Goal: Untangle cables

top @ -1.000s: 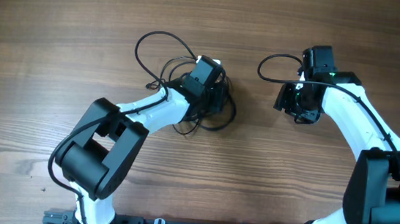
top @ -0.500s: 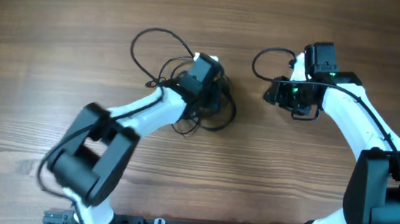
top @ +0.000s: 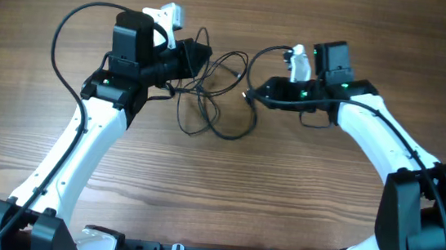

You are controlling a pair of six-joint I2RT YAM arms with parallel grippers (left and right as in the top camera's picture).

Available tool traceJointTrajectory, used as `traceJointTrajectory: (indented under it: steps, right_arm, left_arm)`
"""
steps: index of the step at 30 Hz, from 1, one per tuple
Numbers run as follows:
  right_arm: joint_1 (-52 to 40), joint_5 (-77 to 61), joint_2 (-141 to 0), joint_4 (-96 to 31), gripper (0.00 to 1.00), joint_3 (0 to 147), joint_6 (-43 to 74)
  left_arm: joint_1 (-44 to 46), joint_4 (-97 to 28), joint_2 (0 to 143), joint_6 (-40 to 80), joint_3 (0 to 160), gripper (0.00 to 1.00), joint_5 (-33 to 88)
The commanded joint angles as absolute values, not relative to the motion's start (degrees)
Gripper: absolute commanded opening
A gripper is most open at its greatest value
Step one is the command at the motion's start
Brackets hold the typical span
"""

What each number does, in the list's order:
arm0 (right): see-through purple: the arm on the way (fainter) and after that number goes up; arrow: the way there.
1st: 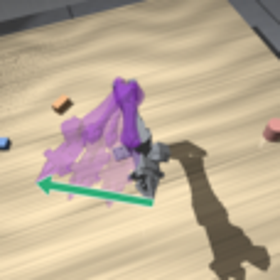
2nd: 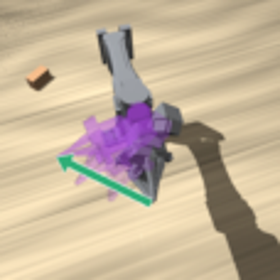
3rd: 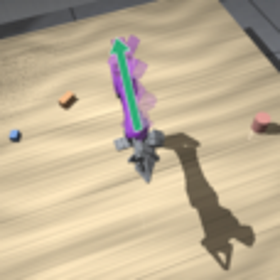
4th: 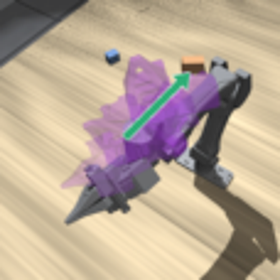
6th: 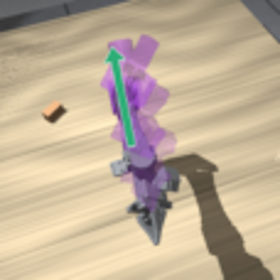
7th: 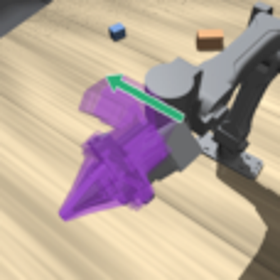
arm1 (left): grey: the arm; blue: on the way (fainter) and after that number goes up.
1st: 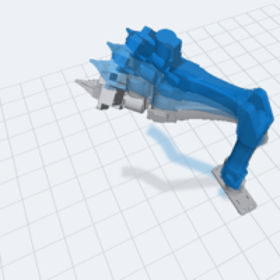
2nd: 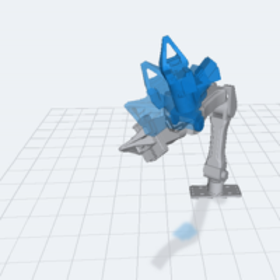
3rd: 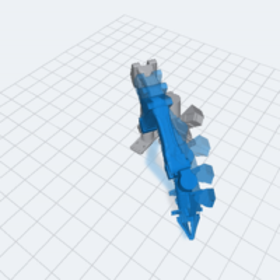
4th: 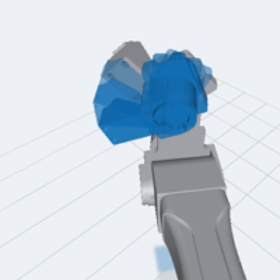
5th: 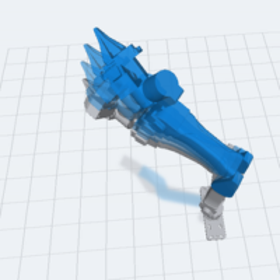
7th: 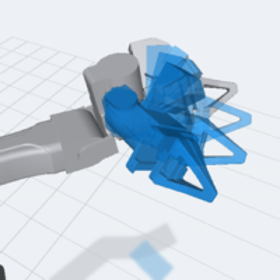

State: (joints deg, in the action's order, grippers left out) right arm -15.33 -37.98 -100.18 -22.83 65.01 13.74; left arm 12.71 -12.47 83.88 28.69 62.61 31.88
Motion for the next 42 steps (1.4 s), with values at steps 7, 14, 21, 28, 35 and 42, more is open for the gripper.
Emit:
traceJointTrajectory:
  steps: [7, 14, 21, 28, 35, 42]
  right_arm:
    - [-16.2, -47.7, -99.1, -17.9, 0.59, 65.2, 17.7]
    - [-16.3, -47.8, -99.1, -18.7, 0.57, 65.1, 24.7]
    - [-19.0, -36.7, -99.2, -25.8, 0.58, 65.1, 34.3]
    - [-22.7, -31.5, -99.3, -23.2, 0.56, 65.1, 41.4]
    - [-27.4, -25.6, -102.8, -20.5, 0.49, 65.1, 46.8]
    - [-28.1, -19.6, -104.4, -16.0, 0.04, 65.1, 46.8]
  left_arm:
    - [13.4, -15.3, 84.6, 29.0, 63.0, 0.04, 35.7]
    - [13.4, -15.3, 84.6, 29.0, 63.0, 0.04, 35.7]
    - [13.4, -15.3, 84.6, 29.0, 63.0, 0.04, 35.7]
    - [13.4, -15.3, 84.5, 29.0, 63.0, 0.04, 35.7]
    - [13.4, -15.3, 84.5, 29.0, 63.0, 0.04, 35.8]
    - [11.9, -15.6, 84.1, 28.9, 63.0, 0.04, 35.7]
